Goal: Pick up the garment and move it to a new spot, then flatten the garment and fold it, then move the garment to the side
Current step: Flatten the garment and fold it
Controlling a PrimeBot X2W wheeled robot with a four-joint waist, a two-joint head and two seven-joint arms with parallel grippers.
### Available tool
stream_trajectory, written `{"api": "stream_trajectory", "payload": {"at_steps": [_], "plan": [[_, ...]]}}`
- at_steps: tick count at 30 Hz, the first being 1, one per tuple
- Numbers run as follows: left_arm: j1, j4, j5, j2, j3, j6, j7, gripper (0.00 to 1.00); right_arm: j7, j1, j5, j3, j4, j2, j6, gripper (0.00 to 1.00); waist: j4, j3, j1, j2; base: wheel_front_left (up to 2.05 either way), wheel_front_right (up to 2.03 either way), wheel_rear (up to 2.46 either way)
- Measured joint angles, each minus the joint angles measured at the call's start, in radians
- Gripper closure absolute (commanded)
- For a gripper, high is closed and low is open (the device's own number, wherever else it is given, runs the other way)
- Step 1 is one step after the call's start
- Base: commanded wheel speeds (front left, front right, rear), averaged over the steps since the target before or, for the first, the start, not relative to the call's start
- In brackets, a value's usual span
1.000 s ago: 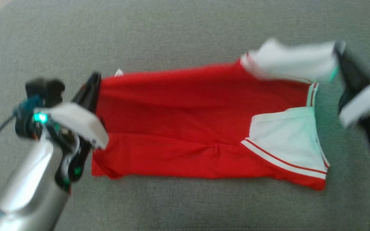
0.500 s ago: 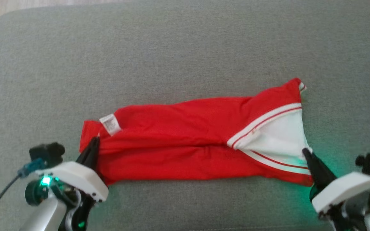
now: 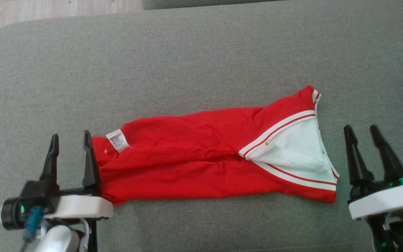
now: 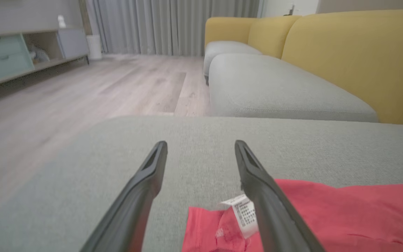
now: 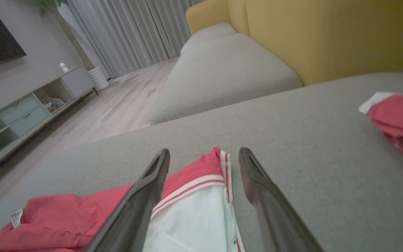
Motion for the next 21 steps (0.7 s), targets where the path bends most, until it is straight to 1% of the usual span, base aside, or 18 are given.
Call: {"api": "stream_trajectory", "payload": {"at_steps": [2, 4, 7, 11, 21], "plan": [[-0.001, -0.03, 0.061, 0.012, -0.021, 0.037, -0.007, 0.0, -0.008, -0.009, -0.057, -0.006, -0.031, -0.001, 0.0, 0.0, 0.002, -0.005, 0.0, 0.0, 0.0, 0.0, 0.0], [-0.001, -0.049, 0.098, 0.02, -0.033, 0.059, -0.005, 0.0, -0.009, -0.027, -0.098, -0.006, -0.053, -0.002, 0.0, 0.0, 0.002, -0.01, 0.0, 0.0, 0.0, 0.0, 0.0], [-0.001, -0.069, 0.136, 0.037, -0.055, 0.081, 0.018, 0.0, -0.004, -0.042, -0.131, -0.007, -0.077, -0.002, 0.0, 0.0, 0.002, -0.016, 0.0, 0.0, 0.0, 0.0, 0.0], [-0.001, -0.077, 0.149, 0.049, -0.065, 0.097, 0.051, 0.0, 0.008, -0.039, -0.145, -0.01, -0.085, 0.005, 0.0, 0.0, 0.004, -0.016, 0.0001, 0.0, 0.0, 0.0, 0.0], [-0.001, -0.088, 0.148, 0.052, -0.076, 0.097, 0.072, 0.0, 0.03, -0.039, -0.149, -0.015, -0.095, 0.008, 0.0, 0.0, 0.005, -0.006, 0.0, 0.0, 0.0, 0.0, 0.0]]}}
